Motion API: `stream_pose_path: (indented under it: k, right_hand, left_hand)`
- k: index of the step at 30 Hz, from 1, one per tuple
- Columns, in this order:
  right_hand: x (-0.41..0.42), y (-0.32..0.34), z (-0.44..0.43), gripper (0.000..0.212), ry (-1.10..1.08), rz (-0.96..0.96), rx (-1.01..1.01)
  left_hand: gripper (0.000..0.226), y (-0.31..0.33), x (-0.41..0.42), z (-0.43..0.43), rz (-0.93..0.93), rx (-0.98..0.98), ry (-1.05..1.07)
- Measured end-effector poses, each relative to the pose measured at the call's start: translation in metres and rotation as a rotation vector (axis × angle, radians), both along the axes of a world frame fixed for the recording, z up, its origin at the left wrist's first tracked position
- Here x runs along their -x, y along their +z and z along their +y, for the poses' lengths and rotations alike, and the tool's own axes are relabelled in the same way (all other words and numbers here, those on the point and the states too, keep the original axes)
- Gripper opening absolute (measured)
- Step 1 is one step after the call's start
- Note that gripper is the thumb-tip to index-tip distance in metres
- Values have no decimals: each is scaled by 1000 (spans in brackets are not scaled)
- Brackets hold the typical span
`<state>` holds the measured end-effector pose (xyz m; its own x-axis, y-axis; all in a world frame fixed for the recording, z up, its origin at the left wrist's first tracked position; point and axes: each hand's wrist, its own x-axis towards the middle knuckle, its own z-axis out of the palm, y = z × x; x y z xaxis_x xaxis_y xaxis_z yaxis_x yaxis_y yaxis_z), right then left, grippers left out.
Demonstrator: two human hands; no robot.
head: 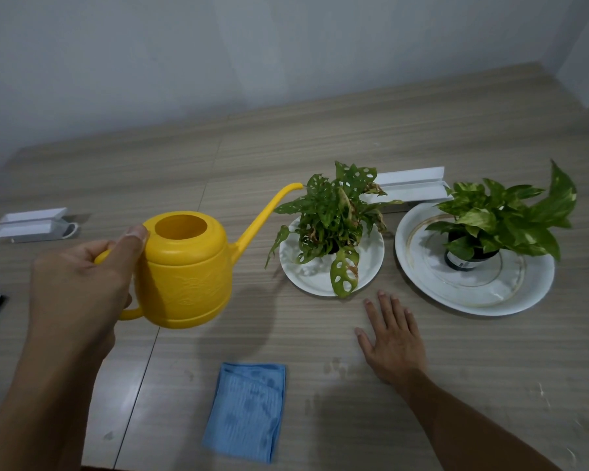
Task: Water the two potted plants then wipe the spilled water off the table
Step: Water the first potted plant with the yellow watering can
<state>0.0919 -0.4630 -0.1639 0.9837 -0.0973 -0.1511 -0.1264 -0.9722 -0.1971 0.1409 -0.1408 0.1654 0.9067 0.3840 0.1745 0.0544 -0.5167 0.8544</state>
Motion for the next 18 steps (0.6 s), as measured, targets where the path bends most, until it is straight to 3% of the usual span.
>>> stream_pose_path:
  k: [14, 18]
  right_hand:
    - [1, -4, 1, 69, -21, -20, -2]
    - [1, -6, 0, 69, -15, -28, 2]
  left_hand:
    - [36, 2, -1, 2, 23, -62, -12]
    - [52, 3, 1, 3, 31, -73, -29]
